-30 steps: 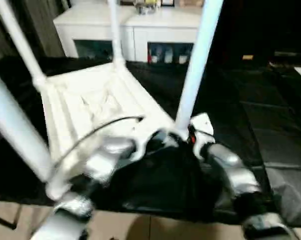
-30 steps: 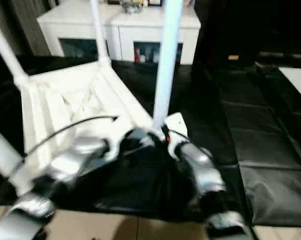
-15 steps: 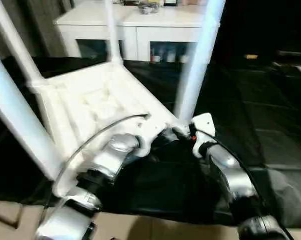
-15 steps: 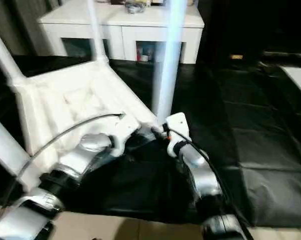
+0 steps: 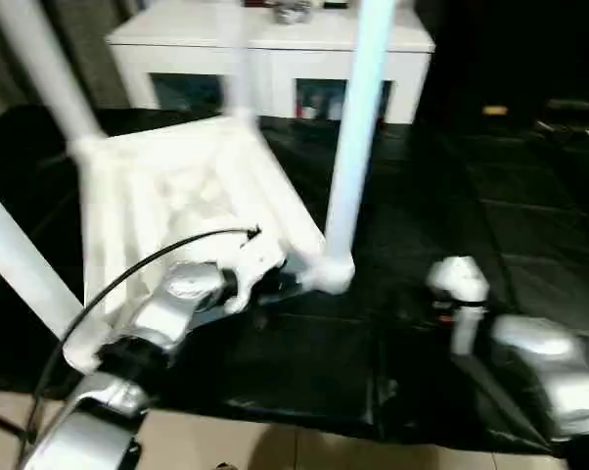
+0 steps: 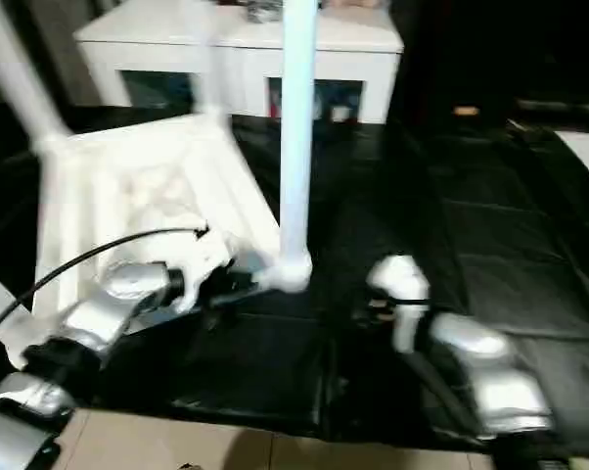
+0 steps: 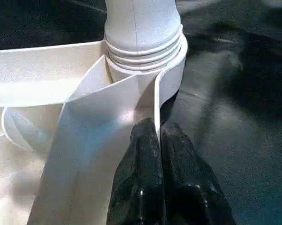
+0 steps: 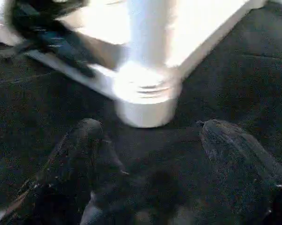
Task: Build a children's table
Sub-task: Rotate leg to tighten
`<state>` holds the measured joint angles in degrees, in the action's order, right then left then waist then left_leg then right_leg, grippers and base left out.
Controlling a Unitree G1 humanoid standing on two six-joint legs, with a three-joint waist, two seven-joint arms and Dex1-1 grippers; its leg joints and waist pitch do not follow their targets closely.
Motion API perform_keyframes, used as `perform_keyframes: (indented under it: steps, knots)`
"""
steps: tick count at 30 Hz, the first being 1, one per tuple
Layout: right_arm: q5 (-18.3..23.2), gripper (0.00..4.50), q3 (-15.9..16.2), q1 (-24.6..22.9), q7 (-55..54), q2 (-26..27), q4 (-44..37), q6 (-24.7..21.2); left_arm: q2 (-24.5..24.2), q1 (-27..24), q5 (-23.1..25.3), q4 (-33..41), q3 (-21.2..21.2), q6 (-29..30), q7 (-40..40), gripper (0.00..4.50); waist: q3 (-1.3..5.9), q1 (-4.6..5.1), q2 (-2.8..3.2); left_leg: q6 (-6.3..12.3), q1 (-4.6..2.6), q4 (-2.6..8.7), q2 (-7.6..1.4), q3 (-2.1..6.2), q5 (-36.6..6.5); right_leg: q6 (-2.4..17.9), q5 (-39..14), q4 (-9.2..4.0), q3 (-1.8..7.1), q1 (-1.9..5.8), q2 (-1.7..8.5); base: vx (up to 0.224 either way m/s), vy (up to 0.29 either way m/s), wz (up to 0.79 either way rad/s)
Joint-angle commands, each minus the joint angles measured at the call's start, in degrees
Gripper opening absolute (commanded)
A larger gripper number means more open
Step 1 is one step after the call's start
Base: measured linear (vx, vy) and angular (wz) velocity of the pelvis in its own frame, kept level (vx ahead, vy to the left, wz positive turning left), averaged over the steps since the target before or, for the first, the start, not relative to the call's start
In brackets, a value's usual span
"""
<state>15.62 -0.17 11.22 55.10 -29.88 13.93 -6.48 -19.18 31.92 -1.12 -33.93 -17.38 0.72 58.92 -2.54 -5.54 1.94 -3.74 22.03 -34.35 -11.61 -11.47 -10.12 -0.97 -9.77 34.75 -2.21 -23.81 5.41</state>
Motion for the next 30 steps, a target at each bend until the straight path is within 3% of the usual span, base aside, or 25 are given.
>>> perform_keyframes:
  steps: [1,2,3,5,8,13,14,23,26,30]
  knots:
    - [-1.8,3.66,-2.7,1.7,-4.9,-0.6,4.6,1.7,0.9,-1.3,-4.5,6.2,-2.0,-0.6,7.0,0.00,3.35,0.39,-0.50,1.20,-1.22,4.71,-1.47,0.83,-17.4,12.2,-17.1,-4.68,1.40,2.21,2.35,0.000,0.000,0.00]
    - [-2.5,3.66,-3.2,2.4,-7.1,-0.5,6.1,1.9,0.7,-2.0,-4.9,7.6,-2.5,-0.8,8.6,0.00,3.43,0.26,-0.55,1.16,-1.58,4.52,-1.37,0.64,-17.5,12.4,-16.7,-4.83,1.42,1.99,2.14,0.000,0.000,0.00]
    - [-3.3,3.66,-3.3,2.9,-8.8,-0.3,7.0,2.2,0.5,-2.4,-5.4,8.4,-2.8,-0.6,9.8,0.00,3.38,0.22,-0.14,1.20,-1.60,4.43,-1.31,0.59,-17.4,12.7,-16.2,-4.71,1.50,1.95,2.13,0.000,0.000,0.00]
    - [-4.1,3.66,-3.6,3.3,-10.7,0.3,8.0,2.4,0.2,-3.1,-6.1,9.8,-3.3,-0.3,11.8,0.00,3.51,0.01,-0.53,1.66,-1.35,4.31,-1.27,0.51,-16.1,12.5,-15.3,-4.55,1.50,2.26,2.21,0.000,0.000,0.00]
    - [-5.1,3.66,-3.6,4.0,-13.5,1.5,8.9,2.4,0.3,-4.0,-7.5,12.1,-3.7,0.1,13.4,0.00,3.52,-0.30,-0.46,2.52,-0.98,4.24,-1.28,0.52,-14.0,12.1,-15.1,-4.37,1.44,2.43,2.25,0.000,0.000,0.00]
    - [-5.7,3.66,-2.8,4.8,-15.4,4.0,9.5,3.5,0.6,-4.4,-7.7,13.2,-3.5,0.1,14.6,0.00,3.42,-0.19,-0.31,2.33,-0.95,4.31,-1.21,0.52,-14.6,11.0,-17.5,-4.58,1.45,2.31,2.17,0.000,0.000,0.00]
    - [-5.9,3.66,-2.4,4.8,-15.6,4.7,9.5,4.0,0.5,-4.4,-7.5,13.3,-3.2,-0.1,14.7,0.00,3.42,-0.11,-0.53,2.29,-0.91,4.39,-1.25,0.59,-14.8,10.7,-18.1,-4.56,1.44,2.32,2.24,0.000,0.000,0.00]
    - [-7.0,3.66,-1.4,4.8,-17.7,6.7,10.1,5.2,-0.2,-4.3,-8.3,12.7,-0.3,-1.6,14.6,0.00,3.36,0.33,-0.56,2.16,-0.90,4.42,-1.14,0.57,-14.9,10.4,-18.7,-4.64,1.44,2.25,2.17,0.000,0.000,0.00]
    - [-7.1,3.78,-1.4,4.7,-17.9,7.0,9.9,5.3,-0.4,-4.5,-9.1,13.1,0.5,-1.2,14.9,0.44,3.37,0.55,-0.48,2.13,-0.87,4.45,-1.14,0.62,-14.8,10.5,-18.4,-4.57,1.42,2.29,2.13,0.000,0.000,0.00]
    - [-6.1,3.78,-2.2,4.5,-19.9,8.4,8.7,5.8,-1.5,-6.3,-14.1,18.3,4.0,2.1,15.6,0.76,3.39,0.72,-0.49,1.99,-0.80,4.47,-1.26,0.56,-15.0,12.4,-15.3,-4.16,1.40,2.33,1.98,0.000,0.000,0.00]
